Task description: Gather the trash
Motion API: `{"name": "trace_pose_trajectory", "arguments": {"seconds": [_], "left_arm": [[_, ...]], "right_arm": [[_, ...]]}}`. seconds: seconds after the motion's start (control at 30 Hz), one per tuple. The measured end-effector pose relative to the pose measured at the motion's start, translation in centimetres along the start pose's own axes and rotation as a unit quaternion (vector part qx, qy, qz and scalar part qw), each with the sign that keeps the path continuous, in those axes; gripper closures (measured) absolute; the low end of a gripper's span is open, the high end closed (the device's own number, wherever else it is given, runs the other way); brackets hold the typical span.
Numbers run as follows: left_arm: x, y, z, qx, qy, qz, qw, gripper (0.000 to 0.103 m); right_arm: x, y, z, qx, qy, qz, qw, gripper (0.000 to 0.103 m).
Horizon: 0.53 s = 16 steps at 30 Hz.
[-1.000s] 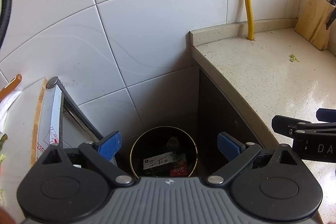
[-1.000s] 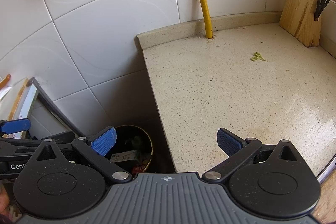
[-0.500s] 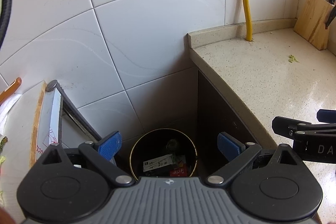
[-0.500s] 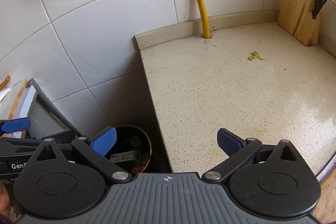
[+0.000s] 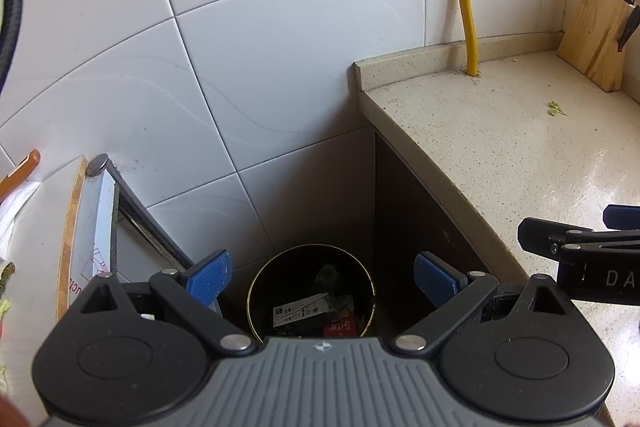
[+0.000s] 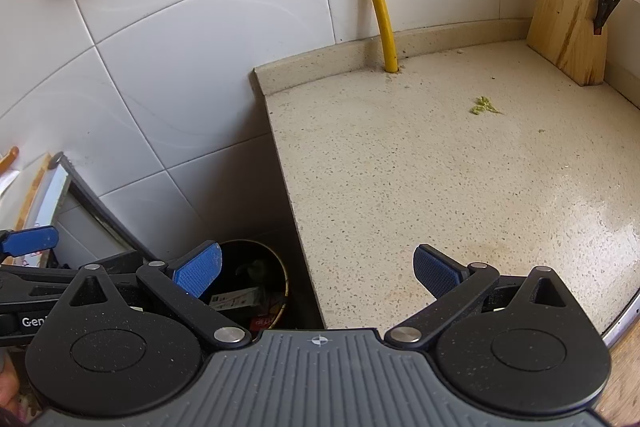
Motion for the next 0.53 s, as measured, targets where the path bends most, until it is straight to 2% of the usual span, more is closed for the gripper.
{"name": "trace_pose_trajectory", "arguments": {"seconds": [0.53], "left_arm": [[-0.29,0.08,-0.32,-0.006,0.015,0.0,0.9999,0.004]], "right_arm": [[0.04,0.36,-0.06,0.003,0.0,0.004,1.0,0.0]]}}
Point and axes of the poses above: each gripper's, at about its wrist camera, not at the fingertips, and y roughly against the way its jaws point, z to its right, x to its top, the point moved 5 cm from there along -y, roughly the way its jaws point, and after that the axes turned 11 degrees about -y, right-handed, at the moved point
